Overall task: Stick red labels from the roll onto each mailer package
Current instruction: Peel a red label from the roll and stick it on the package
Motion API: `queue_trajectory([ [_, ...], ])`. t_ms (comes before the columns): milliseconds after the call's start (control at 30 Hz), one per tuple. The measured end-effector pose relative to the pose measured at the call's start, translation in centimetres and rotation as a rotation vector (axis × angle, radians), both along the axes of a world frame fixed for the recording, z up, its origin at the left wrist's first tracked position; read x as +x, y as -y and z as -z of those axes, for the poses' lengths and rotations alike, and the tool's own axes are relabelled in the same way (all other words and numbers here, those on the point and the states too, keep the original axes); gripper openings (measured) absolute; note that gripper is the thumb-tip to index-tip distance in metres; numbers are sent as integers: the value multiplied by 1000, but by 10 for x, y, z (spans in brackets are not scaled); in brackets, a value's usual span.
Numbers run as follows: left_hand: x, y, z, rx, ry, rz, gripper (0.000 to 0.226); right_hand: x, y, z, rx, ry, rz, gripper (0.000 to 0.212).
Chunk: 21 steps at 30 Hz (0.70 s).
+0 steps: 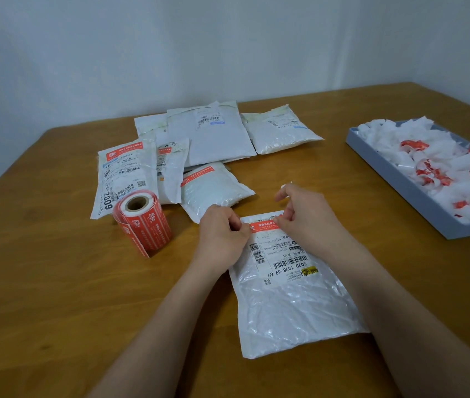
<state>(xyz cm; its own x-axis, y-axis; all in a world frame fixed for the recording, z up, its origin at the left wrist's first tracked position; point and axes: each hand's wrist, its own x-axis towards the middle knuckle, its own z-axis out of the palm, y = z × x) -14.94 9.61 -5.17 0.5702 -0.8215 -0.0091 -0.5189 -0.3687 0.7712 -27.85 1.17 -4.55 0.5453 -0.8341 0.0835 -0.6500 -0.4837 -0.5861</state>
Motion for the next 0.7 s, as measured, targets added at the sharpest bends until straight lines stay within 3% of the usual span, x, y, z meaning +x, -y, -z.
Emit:
queue_trajectory([
  [267,-2,0,0,-5,18,-10,29,-4,-1,-1,-122,-128,76,34],
  [700,-4,0,0,13,68,-50,21,-5,0,-6,-84,-182,175,44],
])
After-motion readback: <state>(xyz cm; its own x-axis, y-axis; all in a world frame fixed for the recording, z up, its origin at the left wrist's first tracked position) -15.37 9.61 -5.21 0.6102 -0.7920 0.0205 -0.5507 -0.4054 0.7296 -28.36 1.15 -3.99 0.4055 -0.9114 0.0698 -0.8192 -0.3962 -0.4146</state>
